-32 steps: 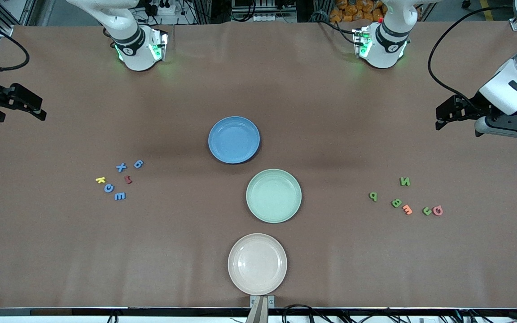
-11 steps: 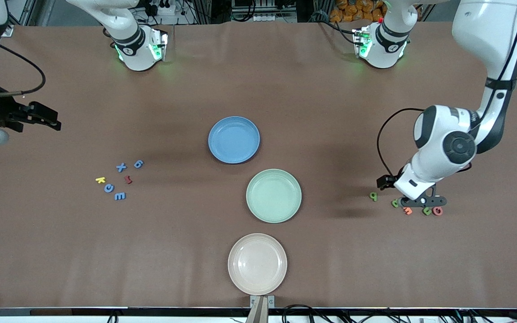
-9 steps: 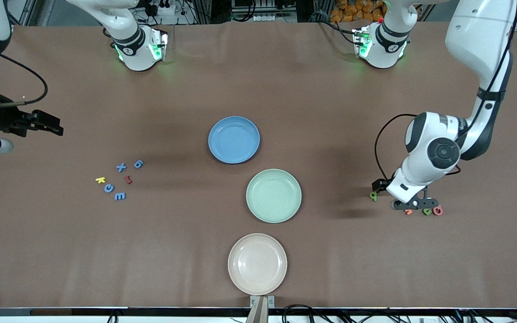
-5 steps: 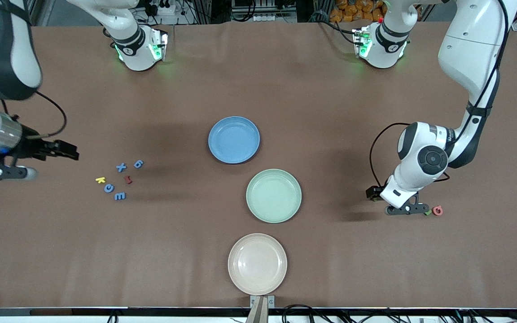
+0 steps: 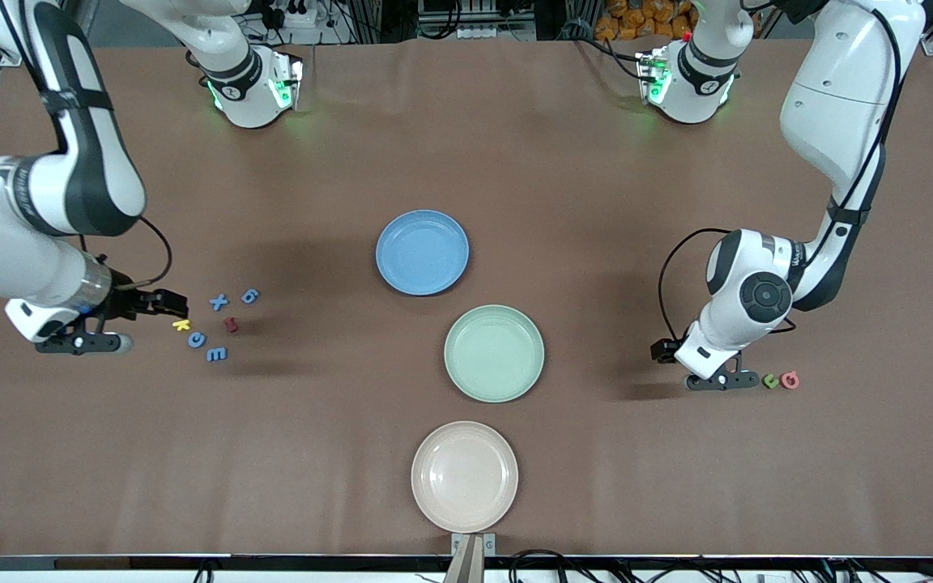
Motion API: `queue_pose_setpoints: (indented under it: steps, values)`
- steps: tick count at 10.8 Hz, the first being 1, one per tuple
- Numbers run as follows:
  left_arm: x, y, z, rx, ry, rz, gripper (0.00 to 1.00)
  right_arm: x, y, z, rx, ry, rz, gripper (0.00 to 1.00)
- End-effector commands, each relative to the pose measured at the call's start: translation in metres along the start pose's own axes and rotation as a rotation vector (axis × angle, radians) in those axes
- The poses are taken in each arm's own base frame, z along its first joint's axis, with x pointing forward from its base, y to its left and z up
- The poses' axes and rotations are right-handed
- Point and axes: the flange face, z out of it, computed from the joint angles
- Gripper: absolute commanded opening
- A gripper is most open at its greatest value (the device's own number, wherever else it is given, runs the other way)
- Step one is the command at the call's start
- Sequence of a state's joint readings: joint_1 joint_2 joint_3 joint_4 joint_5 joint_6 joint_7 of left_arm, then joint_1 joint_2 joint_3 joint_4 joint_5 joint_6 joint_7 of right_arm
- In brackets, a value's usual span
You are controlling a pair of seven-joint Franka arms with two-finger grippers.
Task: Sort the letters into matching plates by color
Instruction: 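Grasp the blue E with the right gripper while the left gripper grasps green b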
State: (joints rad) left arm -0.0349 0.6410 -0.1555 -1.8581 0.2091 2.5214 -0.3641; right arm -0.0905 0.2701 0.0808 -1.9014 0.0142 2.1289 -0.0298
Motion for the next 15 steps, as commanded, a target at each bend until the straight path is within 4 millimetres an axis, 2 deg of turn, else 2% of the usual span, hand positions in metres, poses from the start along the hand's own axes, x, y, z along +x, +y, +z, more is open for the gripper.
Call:
queue_pose_setpoints:
  steps: [1, 2, 3, 8, 10, 12, 13, 15]
  values:
    - [-0.004, 0.004, 0.007, 0.007, -0.003, -0.012, 1.00, -0.002, -0.007, 0.065, -0.001, 0.053, -0.029, 1.00]
    - [-0.007, 0.004, 0.006, 0.005, -0.009, -0.040, 0.16, 0.002, -0.009, 0.087, 0.001, 0.056, -0.038, 1.00]
    - [-0.009, 0.011, 0.008, 0.002, -0.013, -0.089, 0.00, 0.004, -0.015, 0.102, -0.002, 0.060, -0.055, 1.00]
    - [-0.009, 0.016, 0.005, -0.002, -0.007, -0.103, 0.00, 0.005, -0.011, 0.148, -0.025, 0.053, -0.091, 0.95]
    - [0.003, 0.020, -0.019, -0.019, 0.036, -0.131, 0.00, 0.006, -0.009, 0.162, -0.026, 0.057, -0.103, 0.94]
    - [0.011, 0.053, -0.043, -0.080, 0.067, -0.207, 0.00, 0.008, -0.007, 0.177, -0.024, 0.086, -0.132, 0.91]
    - [0.010, 0.074, -0.053, -0.110, 0.072, -0.253, 0.00, 0.010, -0.007, 0.178, -0.024, 0.090, -0.132, 0.91]
    - [0.005, 0.130, -0.076, -0.183, 0.079, -0.329, 0.00, 0.012, -0.006, 0.180, -0.024, 0.091, -0.133, 0.90]
